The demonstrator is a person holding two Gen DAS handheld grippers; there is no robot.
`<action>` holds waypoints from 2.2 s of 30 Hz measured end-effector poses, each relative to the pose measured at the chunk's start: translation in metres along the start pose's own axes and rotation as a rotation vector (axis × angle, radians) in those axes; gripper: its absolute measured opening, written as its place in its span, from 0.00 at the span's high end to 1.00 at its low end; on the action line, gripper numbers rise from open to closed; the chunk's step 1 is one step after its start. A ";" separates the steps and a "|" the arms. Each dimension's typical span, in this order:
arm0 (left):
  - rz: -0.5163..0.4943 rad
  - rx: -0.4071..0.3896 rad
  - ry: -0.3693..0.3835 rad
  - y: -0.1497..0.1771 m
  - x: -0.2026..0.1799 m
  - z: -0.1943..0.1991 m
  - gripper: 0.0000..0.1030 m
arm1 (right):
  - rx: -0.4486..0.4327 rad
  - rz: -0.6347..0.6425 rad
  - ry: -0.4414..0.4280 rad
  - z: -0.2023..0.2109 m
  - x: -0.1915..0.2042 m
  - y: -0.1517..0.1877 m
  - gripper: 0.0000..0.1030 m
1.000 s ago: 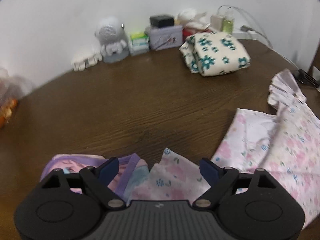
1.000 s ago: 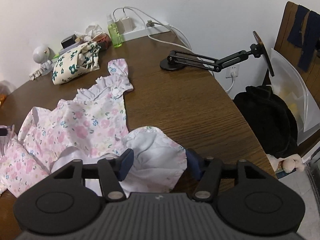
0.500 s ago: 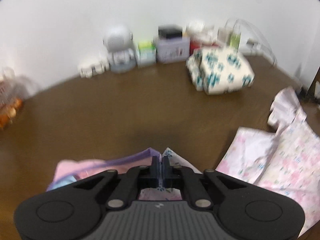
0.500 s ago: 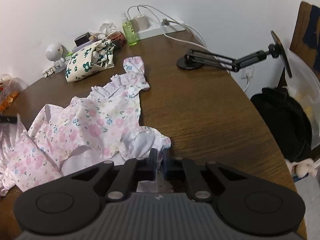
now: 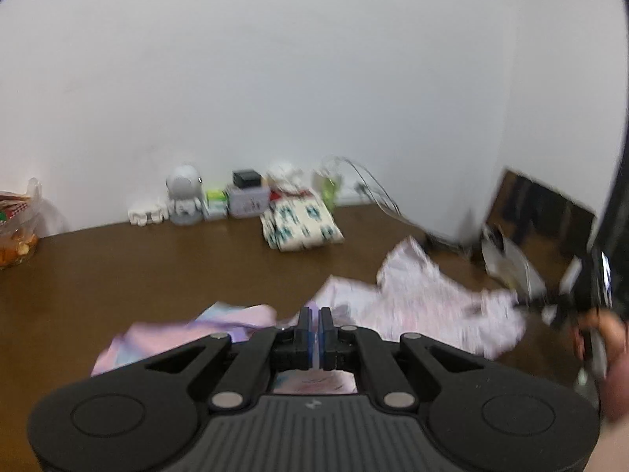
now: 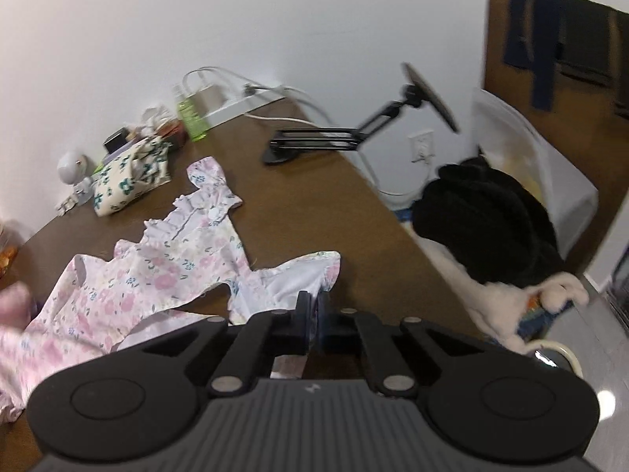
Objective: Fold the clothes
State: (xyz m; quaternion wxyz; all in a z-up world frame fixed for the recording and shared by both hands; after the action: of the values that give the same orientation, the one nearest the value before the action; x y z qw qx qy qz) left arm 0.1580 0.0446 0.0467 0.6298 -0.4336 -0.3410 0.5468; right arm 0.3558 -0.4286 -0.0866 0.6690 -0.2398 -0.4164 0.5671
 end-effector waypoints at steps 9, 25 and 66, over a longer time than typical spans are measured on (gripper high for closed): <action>0.099 0.163 -0.064 0.080 0.003 0.004 0.58 | 0.006 -0.015 -0.002 0.020 -0.009 0.017 0.86; -0.233 0.400 -0.260 0.079 0.077 -0.166 0.95 | -0.029 0.136 -0.142 0.039 0.086 0.032 0.55; -0.399 0.434 -0.028 0.091 0.026 -0.197 0.52 | 0.314 0.606 -0.543 -0.008 0.295 0.108 0.70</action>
State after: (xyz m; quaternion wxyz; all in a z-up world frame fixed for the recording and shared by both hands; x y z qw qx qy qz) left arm 0.3045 0.0386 -0.1149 0.7981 -0.2055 -0.3033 0.4783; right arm 0.3049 -0.1183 -0.0924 0.3671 -0.0887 -0.3965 0.8368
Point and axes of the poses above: each gripper's, at about its wrist camera, not at the fingertips, and z roughly against the way its jaws point, x to its left, y to its underside, the point moved 10 cm from there along -z, roughly the way its jaws point, and after that the axes turned 10 degrees about -x, right-handed, at the moved point
